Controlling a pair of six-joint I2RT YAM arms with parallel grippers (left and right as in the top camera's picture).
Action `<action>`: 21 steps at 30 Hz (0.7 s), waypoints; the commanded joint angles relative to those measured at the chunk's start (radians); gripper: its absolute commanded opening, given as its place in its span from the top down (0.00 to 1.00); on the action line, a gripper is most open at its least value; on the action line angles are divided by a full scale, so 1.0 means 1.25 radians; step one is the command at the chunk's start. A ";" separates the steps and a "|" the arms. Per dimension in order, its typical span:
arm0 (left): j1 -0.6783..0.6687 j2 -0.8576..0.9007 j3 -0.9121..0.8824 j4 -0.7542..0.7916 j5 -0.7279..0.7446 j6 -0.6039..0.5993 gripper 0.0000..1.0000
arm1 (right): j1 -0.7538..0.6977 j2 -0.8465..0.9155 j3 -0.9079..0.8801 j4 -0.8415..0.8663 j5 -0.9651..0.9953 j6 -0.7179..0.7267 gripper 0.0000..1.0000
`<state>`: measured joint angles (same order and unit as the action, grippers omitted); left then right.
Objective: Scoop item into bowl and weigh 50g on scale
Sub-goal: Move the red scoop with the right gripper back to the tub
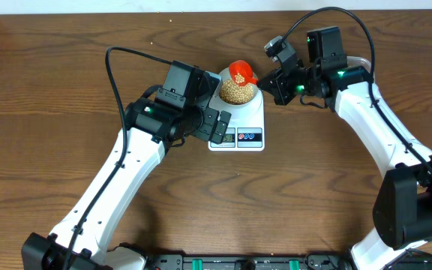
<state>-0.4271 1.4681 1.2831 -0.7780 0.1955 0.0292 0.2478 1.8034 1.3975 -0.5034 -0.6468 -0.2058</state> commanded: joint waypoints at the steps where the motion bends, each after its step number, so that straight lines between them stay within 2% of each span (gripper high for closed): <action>1: 0.003 -0.003 -0.008 0.000 -0.011 0.000 0.02 | -0.017 -0.024 0.013 0.005 -0.067 0.017 0.99; 11: 0.003 -0.003 -0.008 0.000 -0.011 0.000 0.02 | -0.133 -0.068 0.013 -0.027 -0.139 0.051 0.99; 21: 0.003 -0.003 -0.008 0.000 -0.011 0.000 0.02 | -0.296 -0.168 0.013 -0.129 0.194 0.063 0.99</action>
<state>-0.4271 1.4681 1.2831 -0.7780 0.1955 0.0292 -0.0895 1.6310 1.3979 -0.6353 -0.6044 -0.1383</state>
